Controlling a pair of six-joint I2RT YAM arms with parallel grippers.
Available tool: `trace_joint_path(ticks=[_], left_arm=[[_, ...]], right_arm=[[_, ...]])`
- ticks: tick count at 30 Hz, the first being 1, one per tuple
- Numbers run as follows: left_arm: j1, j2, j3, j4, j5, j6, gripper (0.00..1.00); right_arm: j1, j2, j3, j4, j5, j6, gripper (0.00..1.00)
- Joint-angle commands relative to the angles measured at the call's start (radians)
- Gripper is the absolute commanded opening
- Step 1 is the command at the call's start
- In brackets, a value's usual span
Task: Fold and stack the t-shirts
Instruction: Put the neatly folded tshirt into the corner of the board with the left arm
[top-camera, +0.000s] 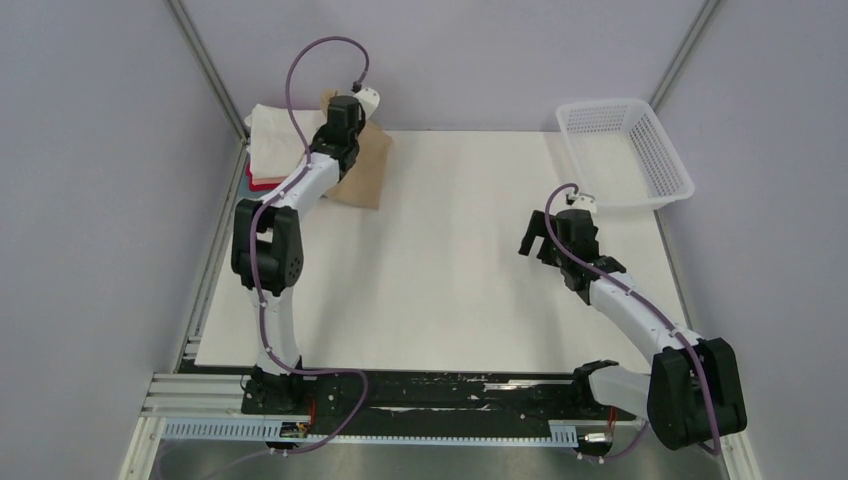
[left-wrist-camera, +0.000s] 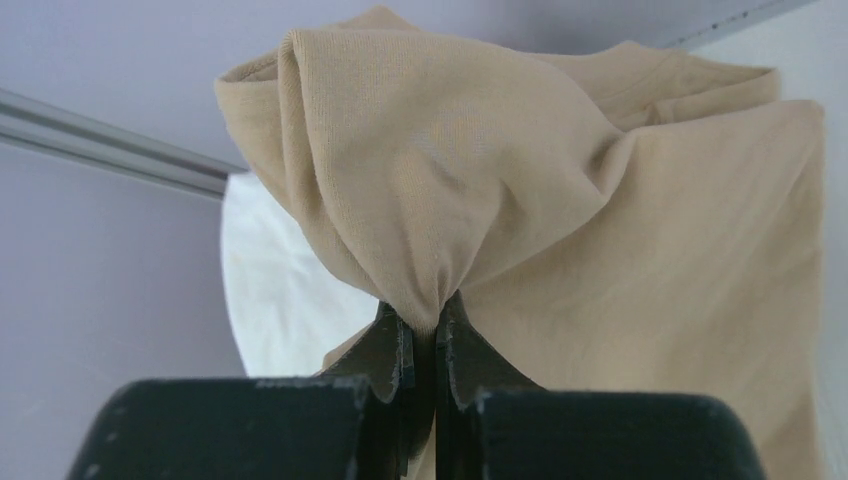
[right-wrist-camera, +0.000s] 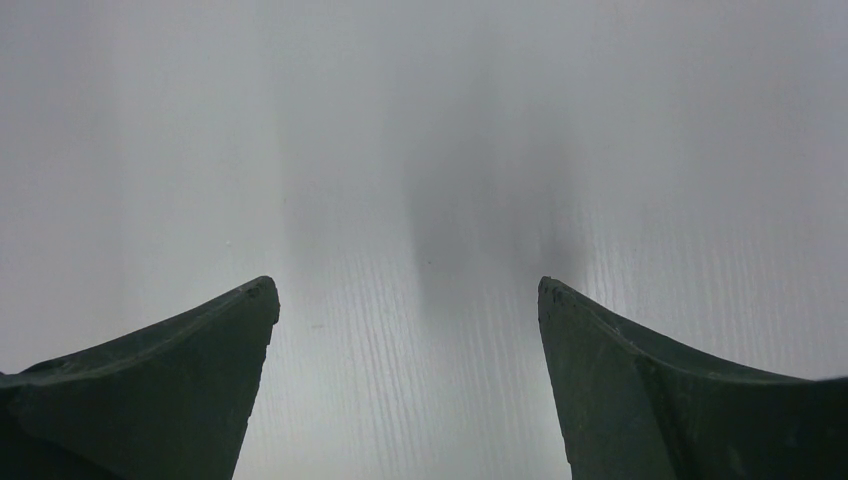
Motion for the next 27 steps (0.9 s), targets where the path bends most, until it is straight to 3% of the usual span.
trace_joint_path(ticks=[1, 12, 27], left_arm=[[0.001, -0.056, 0.111, 0.085, 0.021, 0.145, 0.00], [0.013, -0.114, 0.214, 0.003, 0.052, 0.183, 0.00], [0.054, -0.135, 0.388, -0.110, 0.134, 0.124, 0.00]], right_arm=[[-0.004, 0.007, 0.012, 0.052, 0.045, -0.012, 1.00], [-0.004, 0.009, 0.010, 0.053, 0.063, -0.013, 1.00], [-0.004, 0.027, 0.012, 0.053, 0.056, -0.010, 1.00]])
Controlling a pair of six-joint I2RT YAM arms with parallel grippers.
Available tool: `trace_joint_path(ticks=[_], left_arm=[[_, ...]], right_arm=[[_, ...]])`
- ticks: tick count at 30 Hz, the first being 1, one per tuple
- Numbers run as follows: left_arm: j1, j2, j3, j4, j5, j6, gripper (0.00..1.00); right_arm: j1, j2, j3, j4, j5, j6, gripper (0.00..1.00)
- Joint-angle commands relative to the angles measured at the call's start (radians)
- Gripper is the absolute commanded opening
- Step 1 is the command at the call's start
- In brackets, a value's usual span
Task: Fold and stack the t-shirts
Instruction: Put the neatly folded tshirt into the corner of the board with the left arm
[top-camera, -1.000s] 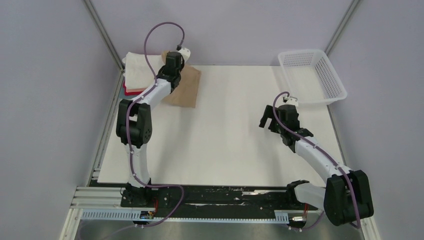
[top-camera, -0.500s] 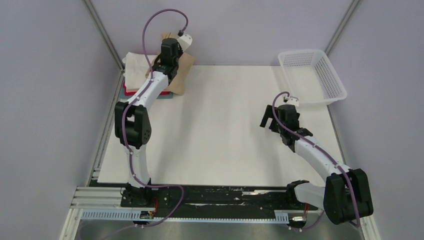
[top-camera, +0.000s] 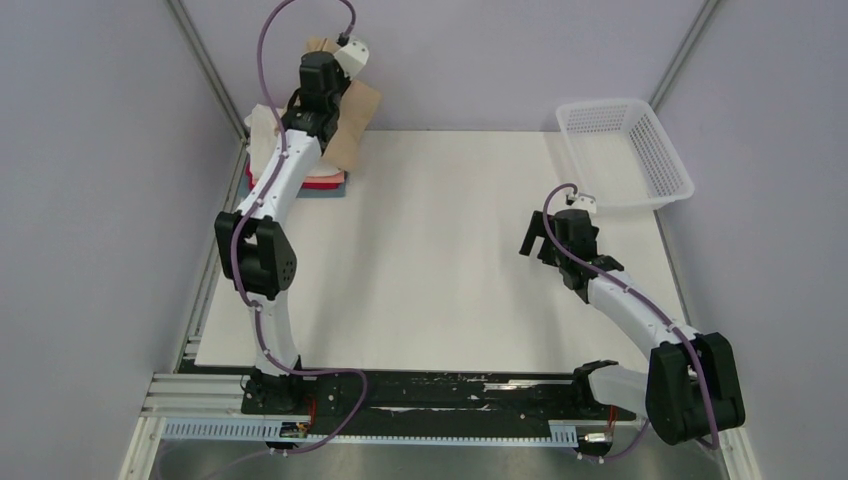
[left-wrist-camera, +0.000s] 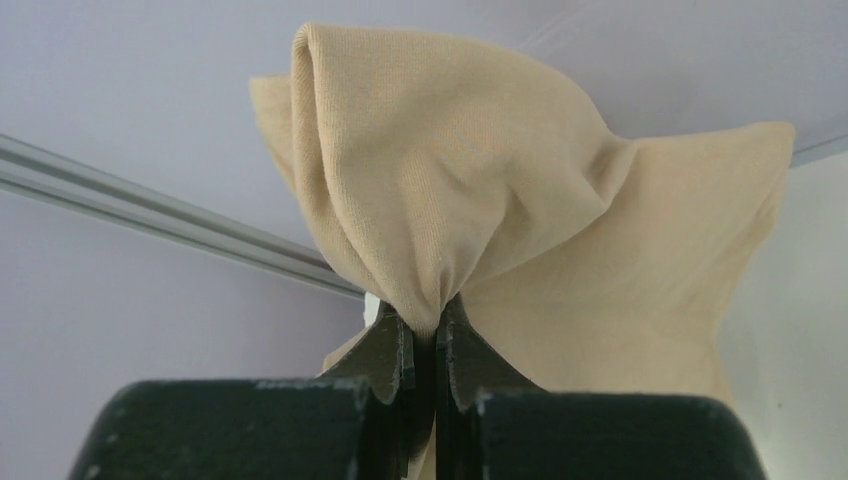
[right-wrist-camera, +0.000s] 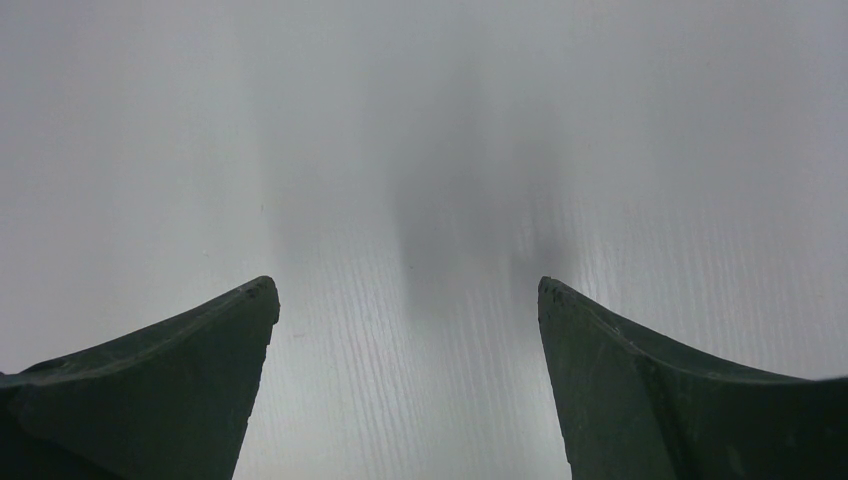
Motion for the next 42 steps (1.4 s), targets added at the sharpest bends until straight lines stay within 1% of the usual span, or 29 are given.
trace_joint_path(ticks=[1, 5, 10, 14, 21, 24, 29, 32, 33, 34, 35, 37, 38, 39, 41, 42], left_arm=[[0.016, -0.086, 0.095, 0.029, 0.033, -0.019, 0.00], [0.041, -0.078, 0.102, 0.009, 0.047, -0.030, 0.00], [0.082, -0.073, 0.054, 0.018, 0.093, -0.079, 0.00], [0.131, -0.018, 0.073, 0.015, 0.111, -0.113, 0.00], [0.212, 0.078, 0.104, -0.031, 0.229, -0.178, 0.00], [0.251, 0.113, 0.115, -0.043, 0.259, -0.193, 0.00], [0.316, 0.189, 0.180, -0.099, 0.309, -0.219, 0.00], [0.351, 0.214, 0.186, -0.103, 0.351, -0.250, 0.00], [0.358, 0.218, 0.186, -0.102, 0.367, -0.276, 0.03], [0.369, 0.226, 0.186, -0.099, 0.396, -0.288, 0.09], [0.376, 0.230, 0.186, -0.096, 0.408, -0.305, 0.30], [0.386, 0.241, 0.187, -0.086, 0.420, -0.322, 0.48], [0.392, 0.248, 0.190, -0.081, 0.424, -0.330, 0.53], [0.395, 0.251, 0.191, -0.077, 0.425, -0.335, 0.71], [0.401, 0.256, 0.197, -0.066, 0.419, -0.348, 0.96], [0.404, 0.254, 0.207, -0.061, 0.396, -0.365, 0.98]], right_arm=[[-0.005, 0.001, 0.011, 0.047, 0.015, -0.003, 1.00], [-0.004, 0.005, 0.013, 0.047, 0.020, -0.001, 1.00], [-0.004, 0.024, 0.018, 0.047, 0.014, 0.001, 1.00], [-0.004, 0.021, 0.013, 0.047, 0.019, -0.001, 1.00], [-0.003, 0.021, 0.022, 0.044, 0.034, -0.001, 1.00], [-0.004, 0.030, 0.024, 0.044, 0.033, 0.000, 1.00], [-0.004, 0.046, 0.034, 0.041, 0.033, 0.008, 1.00], [-0.004, 0.063, 0.046, 0.038, 0.022, 0.016, 1.00], [-0.003, 0.070, 0.051, 0.037, 0.017, 0.017, 1.00], [-0.004, 0.075, 0.057, 0.034, 0.016, 0.017, 1.00], [-0.004, 0.078, 0.062, 0.031, 0.019, 0.019, 1.00], [-0.004, 0.081, 0.069, 0.023, 0.027, 0.021, 1.00], [-0.003, 0.080, 0.071, 0.020, 0.033, 0.022, 1.00], [-0.004, 0.078, 0.073, 0.018, 0.035, 0.023, 1.00], [-0.003, 0.073, 0.076, 0.015, 0.041, 0.022, 1.00], [-0.004, 0.071, 0.078, 0.014, 0.044, 0.022, 1.00]])
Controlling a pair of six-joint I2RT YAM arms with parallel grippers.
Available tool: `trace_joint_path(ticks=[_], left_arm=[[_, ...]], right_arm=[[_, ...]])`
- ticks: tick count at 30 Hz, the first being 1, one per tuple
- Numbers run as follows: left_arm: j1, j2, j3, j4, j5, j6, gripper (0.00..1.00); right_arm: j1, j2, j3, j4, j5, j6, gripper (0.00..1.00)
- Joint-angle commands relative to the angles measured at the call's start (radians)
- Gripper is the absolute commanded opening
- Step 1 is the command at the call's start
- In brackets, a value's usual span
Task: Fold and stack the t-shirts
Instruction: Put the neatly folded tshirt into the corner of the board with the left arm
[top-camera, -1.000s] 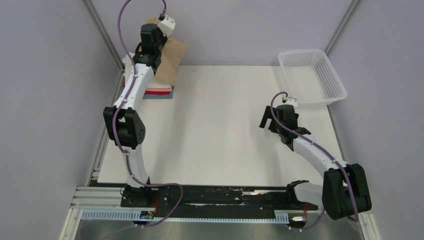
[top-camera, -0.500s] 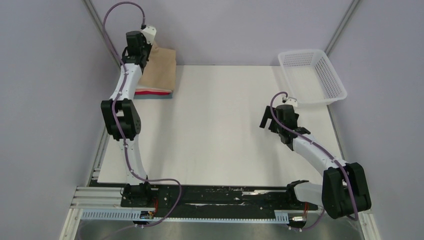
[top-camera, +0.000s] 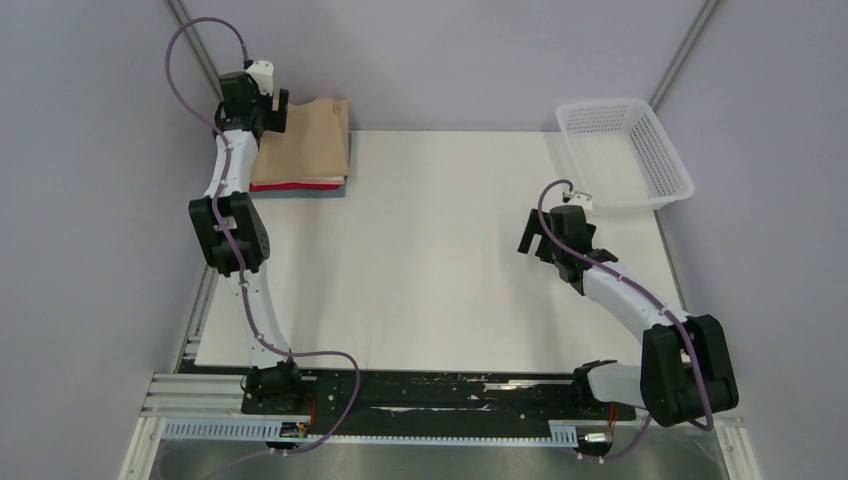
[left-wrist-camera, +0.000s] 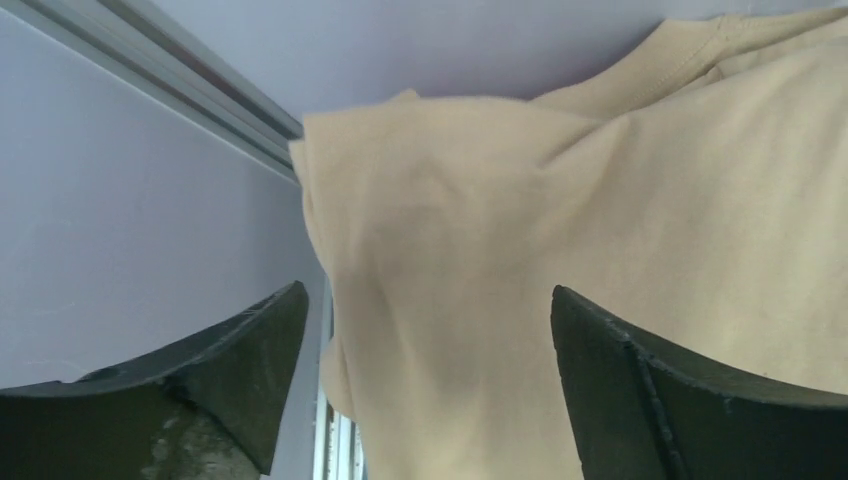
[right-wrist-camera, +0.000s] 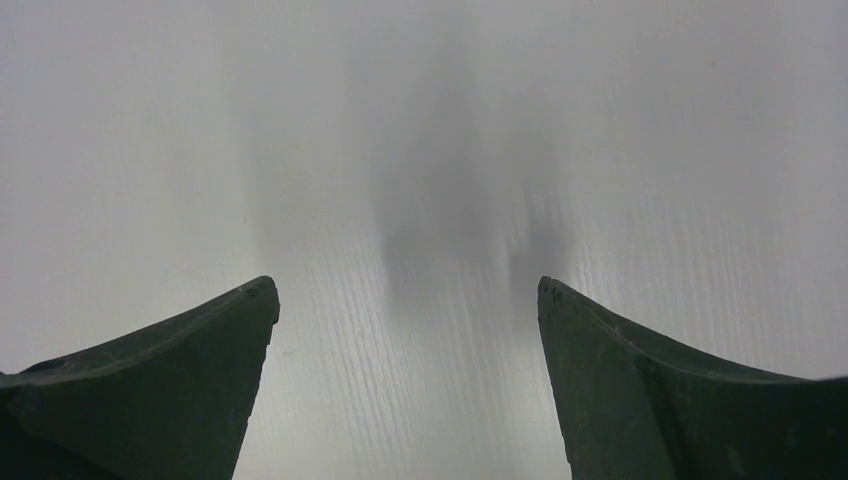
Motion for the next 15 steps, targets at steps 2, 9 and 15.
trace_joint_path(ticks=[2, 9, 15], left_arm=[[0.008, -0.006, 0.080, 0.066, -0.028, -0.094, 1.00], [0.008, -0.152, -0.061, 0.159, 0.075, -0.236, 1.00], [0.008, -0.089, -0.107, 0.246, 0.176, -0.344, 1.00]], right_arm=[[-0.004, -0.013, 0.052, 0.007, 0.030, 0.019, 1.00], [-0.003, -0.009, 0.051, 0.008, 0.027, 0.027, 1.00], [-0.004, 0.021, 0.061, 0.010, 0.016, 0.028, 1.00]])
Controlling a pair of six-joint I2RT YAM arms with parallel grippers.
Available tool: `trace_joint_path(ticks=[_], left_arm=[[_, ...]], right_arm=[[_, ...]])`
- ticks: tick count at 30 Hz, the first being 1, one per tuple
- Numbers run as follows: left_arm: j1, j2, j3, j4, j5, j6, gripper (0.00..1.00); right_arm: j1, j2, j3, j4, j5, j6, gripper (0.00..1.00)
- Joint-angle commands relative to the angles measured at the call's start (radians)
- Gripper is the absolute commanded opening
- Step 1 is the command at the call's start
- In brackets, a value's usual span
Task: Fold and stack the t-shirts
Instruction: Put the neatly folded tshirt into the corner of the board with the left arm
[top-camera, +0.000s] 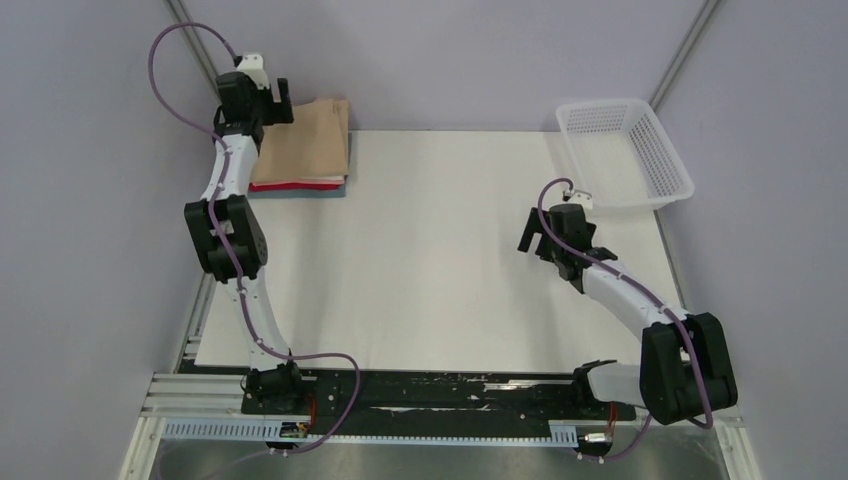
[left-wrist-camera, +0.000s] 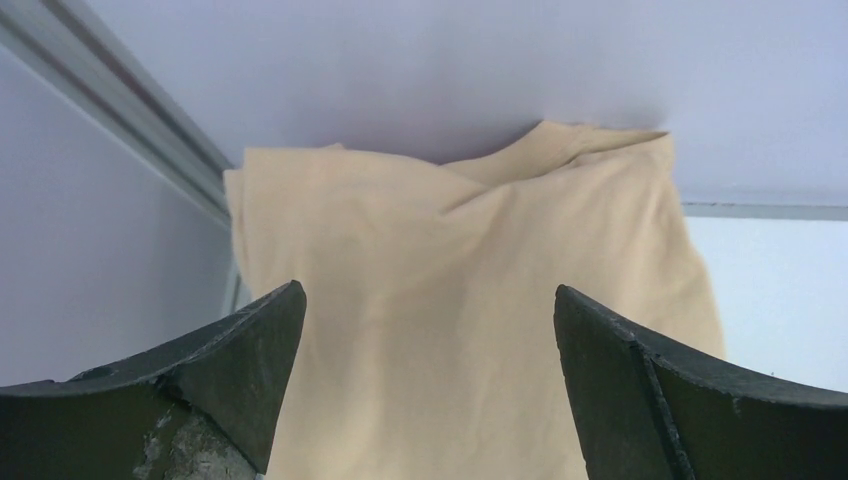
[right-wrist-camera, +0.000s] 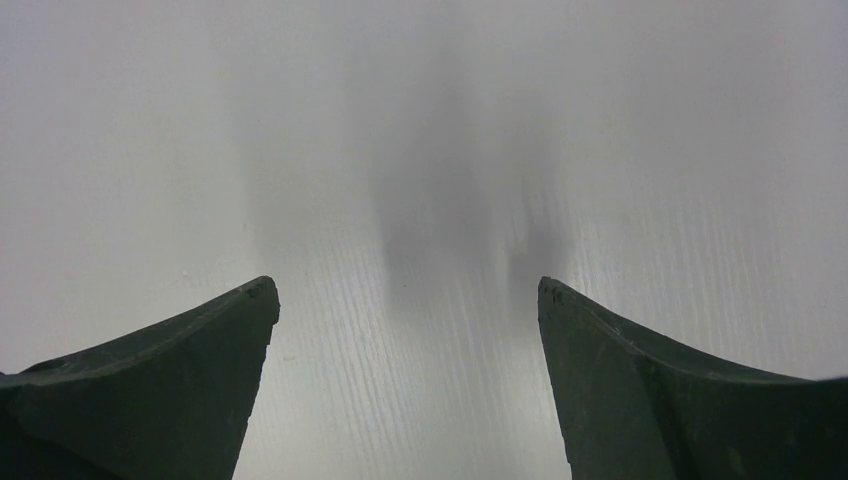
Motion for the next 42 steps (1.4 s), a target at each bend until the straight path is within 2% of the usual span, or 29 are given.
trace_joint_path(ticks=[1, 4, 8, 13, 17, 19, 25, 30, 33, 36, 38, 42], left_arm=[[0.003, 0.022, 0.067, 0.081, 0.081, -0.107, 1.00], [0.008, 0.131, 0.165, 0.059, 0.034, -0.093, 1.00], [0.018, 0.256, 0.288, 0.005, 0.043, -0.115, 1.00], [0.045, 0.350, 0.330, 0.028, 0.127, -0.236, 1.00], [0.047, 0.422, 0.362, 0.080, 0.125, -0.288, 1.00], [0.051, 0.463, 0.427, 0.069, 0.135, -0.312, 1.00], [0.055, 0.466, 0.420, 0.130, 0.134, -0.329, 1.00], [0.053, 0.445, 0.407, 0.109, 0.155, -0.330, 1.00], [0.040, 0.357, 0.411, 0.048, 0.124, -0.305, 1.00], [-0.002, 0.157, 0.369, 0.004, 0.050, -0.273, 1.00], [-0.031, -0.011, 0.264, -0.002, 0.010, -0.273, 1.00], [-0.084, -0.357, -0.060, -0.020, -0.074, -0.353, 1.00]], right_arm=[[-0.004, 0.020, 0.047, 0.018, 0.007, 0.023, 1.00], [-0.003, 0.034, 0.055, 0.023, 0.009, 0.023, 1.00], [-0.003, 0.072, 0.075, 0.027, 0.003, 0.025, 1.00], [-0.004, 0.129, 0.112, 0.035, -0.026, 0.035, 1.00], [-0.004, 0.156, 0.137, 0.044, -0.081, 0.040, 1.00], [-0.004, 0.154, 0.138, 0.045, -0.098, 0.042, 1.00], [-0.004, 0.121, 0.131, 0.045, -0.122, 0.045, 1.00], [-0.004, 0.070, 0.125, 0.046, -0.121, 0.017, 1.00], [-0.005, 0.017, 0.122, 0.039, -0.123, 0.007, 1.00], [-0.003, -0.060, 0.094, 0.040, -0.124, 0.016, 1.00], [-0.003, -0.110, 0.073, 0.035, -0.128, 0.011, 1.00], [-0.004, -0.237, 0.022, 0.007, -0.101, 0.001, 1.00]])
